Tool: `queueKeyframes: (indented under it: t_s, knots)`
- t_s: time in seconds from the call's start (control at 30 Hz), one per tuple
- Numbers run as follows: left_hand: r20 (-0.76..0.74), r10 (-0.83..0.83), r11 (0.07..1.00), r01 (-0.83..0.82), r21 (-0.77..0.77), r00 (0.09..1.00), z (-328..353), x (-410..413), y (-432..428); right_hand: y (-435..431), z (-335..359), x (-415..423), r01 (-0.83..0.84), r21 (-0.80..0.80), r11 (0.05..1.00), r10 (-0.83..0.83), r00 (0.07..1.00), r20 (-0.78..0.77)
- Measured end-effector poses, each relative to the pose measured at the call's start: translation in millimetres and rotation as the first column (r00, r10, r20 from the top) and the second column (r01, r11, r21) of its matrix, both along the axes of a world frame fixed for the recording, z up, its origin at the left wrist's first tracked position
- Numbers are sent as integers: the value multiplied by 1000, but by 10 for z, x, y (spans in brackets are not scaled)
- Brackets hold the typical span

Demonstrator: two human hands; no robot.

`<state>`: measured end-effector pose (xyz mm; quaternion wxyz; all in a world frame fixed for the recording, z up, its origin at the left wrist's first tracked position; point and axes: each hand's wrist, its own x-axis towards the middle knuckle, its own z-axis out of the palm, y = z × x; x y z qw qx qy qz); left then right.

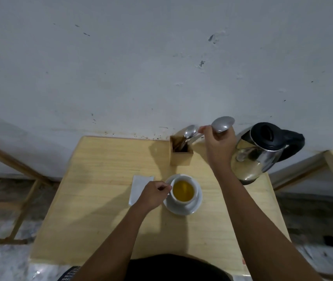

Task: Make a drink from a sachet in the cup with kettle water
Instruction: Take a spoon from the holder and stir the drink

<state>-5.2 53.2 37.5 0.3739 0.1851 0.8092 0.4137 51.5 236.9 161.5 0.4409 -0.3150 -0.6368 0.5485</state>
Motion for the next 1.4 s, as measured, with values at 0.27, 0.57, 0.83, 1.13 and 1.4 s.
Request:
queueKeyframes:
  t_s: [0.27, 0.57, 0.83, 1.13, 1.4]
  knots:
    - [-75, 2, 1000, -1, 21, 997, -45, 65, -21, -252, -133, 541, -199, -9, 980, 193, 941, 278]
    - [-90, 44, 998, -39, 53, 995, -73, 102, -17, -466, -604, 1047, -297, -145, 944, 321, 713, 624]
    - [-91, 81, 995, -74, 73, 993, -84, 145, -34, -552, -716, 1158, -192, -187, 963, 266, 767, 583]
    - [-102, 96, 993, -89, 75, 990, -94, 173, -23, -602, -702, 1206, -100, -444, 890, 321, 830, 457]
    - [-103, 114, 991, -105, 89, 988, -113, 180, -20, -611, -792, 1335, -221, -348, 911, 369, 814, 448]
